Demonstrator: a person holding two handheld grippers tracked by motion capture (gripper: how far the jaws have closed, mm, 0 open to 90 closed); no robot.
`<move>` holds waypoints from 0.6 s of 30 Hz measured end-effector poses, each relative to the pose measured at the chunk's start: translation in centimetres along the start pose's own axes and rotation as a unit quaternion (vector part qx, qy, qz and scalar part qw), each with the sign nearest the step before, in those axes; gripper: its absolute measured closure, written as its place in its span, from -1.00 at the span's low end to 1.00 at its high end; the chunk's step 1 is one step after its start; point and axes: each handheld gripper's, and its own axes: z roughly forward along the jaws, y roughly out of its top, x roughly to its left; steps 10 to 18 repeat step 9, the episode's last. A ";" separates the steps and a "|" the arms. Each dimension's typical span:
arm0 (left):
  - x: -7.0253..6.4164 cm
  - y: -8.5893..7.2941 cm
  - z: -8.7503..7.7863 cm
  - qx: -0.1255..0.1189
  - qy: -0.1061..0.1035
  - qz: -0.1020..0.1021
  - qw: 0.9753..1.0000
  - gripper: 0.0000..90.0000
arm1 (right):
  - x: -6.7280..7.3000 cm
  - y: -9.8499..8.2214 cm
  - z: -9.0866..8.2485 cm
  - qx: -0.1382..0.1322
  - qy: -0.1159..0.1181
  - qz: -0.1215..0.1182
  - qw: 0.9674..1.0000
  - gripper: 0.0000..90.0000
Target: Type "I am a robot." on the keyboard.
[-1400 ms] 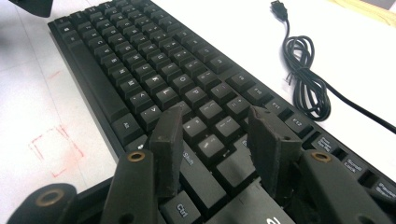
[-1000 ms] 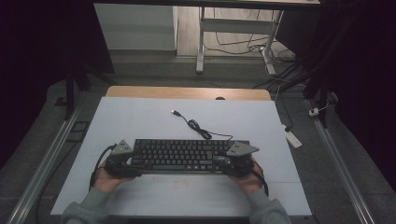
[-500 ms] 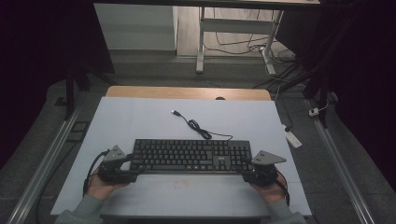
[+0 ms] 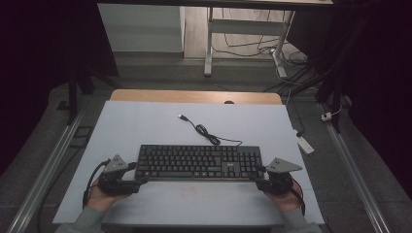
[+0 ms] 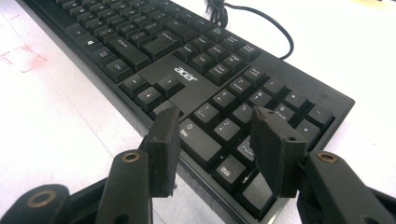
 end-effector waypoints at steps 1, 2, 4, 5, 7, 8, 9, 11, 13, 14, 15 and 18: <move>0.0 0.0 0.0 0.000 0.001 0.000 1.000 -0.39 | 0.0 0.0 0.1 -0.001 0.006 0.000 1.000 0.18; 0.0 0.0 0.0 0.000 0.001 0.001 1.000 -0.39 | 0.1 0.0 0.0 0.002 0.000 0.000 1.000 0.18; -0.1 0.0 0.0 0.000 0.001 0.002 1.000 -0.39 | 0.1 0.0 0.1 0.002 0.001 0.000 1.000 0.18; -0.1 0.0 0.0 0.000 0.001 0.002 1.000 -0.39 | 0.1 0.0 0.1 0.002 0.001 0.000 1.000 0.18; -0.1 0.0 0.0 0.000 0.001 0.002 1.000 -0.39 | 0.1 0.1 0.1 0.001 0.001 -0.001 1.000 0.18; -0.1 0.0 0.0 0.000 0.001 0.002 1.000 -0.39 | 0.0 0.1 0.1 -0.002 0.004 -0.003 1.000 0.18; -0.1 0.0 0.0 0.000 0.002 0.002 1.000 -0.39 | 0.0 0.1 0.1 -0.003 0.007 -0.004 1.000 0.18; -0.1 0.0 0.0 0.000 0.002 0.002 1.000 -0.39 | 0.0 0.1 0.1 -0.003 0.007 -0.004 1.000 0.18; -0.1 0.0 0.0 0.000 0.002 0.002 1.000 -0.39 | 0.0 0.1 0.1 -0.003 0.007 -0.004 1.000 0.18; -0.1 0.0 0.0 0.000 0.002 0.002 1.000 -0.39 | 0.0 0.1 0.1 -0.003 0.007 -0.004 1.000 0.18; -0.1 0.0 0.0 0.000 0.002 0.002 1.000 -0.39 | 0.0 0.1 0.1 -0.003 0.007 -0.004 1.000 0.18; -0.1 0.0 0.0 0.000 0.002 0.002 1.000 -0.39 | 0.0 0.1 0.1 -0.003 0.007 -0.004 1.000 0.18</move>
